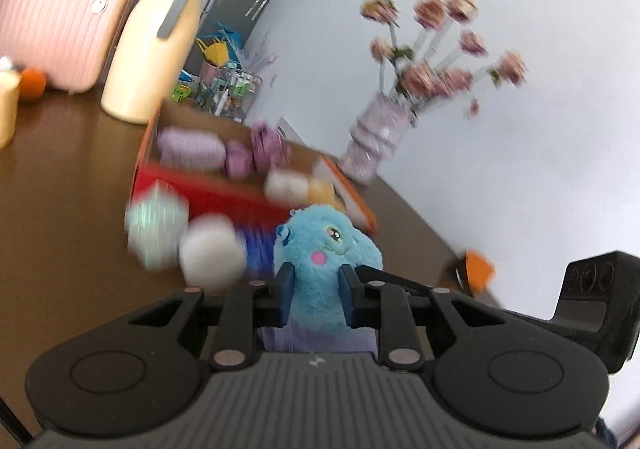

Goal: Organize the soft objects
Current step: 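Carry the blue plush monster into the box and open both grippers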

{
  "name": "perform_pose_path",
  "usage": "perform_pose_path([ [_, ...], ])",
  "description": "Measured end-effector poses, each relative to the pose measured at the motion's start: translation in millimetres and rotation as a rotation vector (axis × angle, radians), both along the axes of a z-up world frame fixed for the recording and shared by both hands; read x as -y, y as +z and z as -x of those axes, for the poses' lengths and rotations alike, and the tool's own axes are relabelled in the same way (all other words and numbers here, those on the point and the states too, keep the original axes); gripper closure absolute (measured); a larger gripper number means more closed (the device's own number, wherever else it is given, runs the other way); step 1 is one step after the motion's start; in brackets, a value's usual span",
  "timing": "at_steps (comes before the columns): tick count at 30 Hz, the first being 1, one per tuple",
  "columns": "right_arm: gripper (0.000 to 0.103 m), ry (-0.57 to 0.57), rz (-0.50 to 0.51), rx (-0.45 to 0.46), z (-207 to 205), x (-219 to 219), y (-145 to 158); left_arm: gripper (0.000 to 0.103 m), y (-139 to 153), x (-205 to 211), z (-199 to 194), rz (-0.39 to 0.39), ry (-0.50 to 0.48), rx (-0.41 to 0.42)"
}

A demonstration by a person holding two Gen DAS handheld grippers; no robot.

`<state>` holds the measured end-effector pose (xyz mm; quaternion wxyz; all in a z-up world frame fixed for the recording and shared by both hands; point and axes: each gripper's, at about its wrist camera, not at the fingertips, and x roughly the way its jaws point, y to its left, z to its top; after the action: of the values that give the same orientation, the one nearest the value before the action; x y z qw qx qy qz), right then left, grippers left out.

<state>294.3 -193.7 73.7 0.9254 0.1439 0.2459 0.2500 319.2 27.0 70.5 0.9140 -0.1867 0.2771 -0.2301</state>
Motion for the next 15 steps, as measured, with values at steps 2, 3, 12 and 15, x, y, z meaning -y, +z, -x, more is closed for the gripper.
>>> perform_pose_path([
  [2, 0.078, 0.008, 0.019, -0.033, -58, -10, 19, 0.079, 12, -5, -49, -0.008, 0.031, -0.042],
  [3, 0.078, 0.005, 0.029, -0.061, -87, -16, 23, 0.079, 16, -7, -75, -0.022, 0.041, -0.068],
  [12, 0.096, 0.051, 0.145, -0.457, -285, -83, -30, 0.1, -23, -12, -239, -0.219, 0.14, -0.331],
  [15, 0.09, 0.028, 0.17, -0.41, -304, -94, -39, 0.098, -30, -19, -255, -0.277, 0.184, -0.3],
])
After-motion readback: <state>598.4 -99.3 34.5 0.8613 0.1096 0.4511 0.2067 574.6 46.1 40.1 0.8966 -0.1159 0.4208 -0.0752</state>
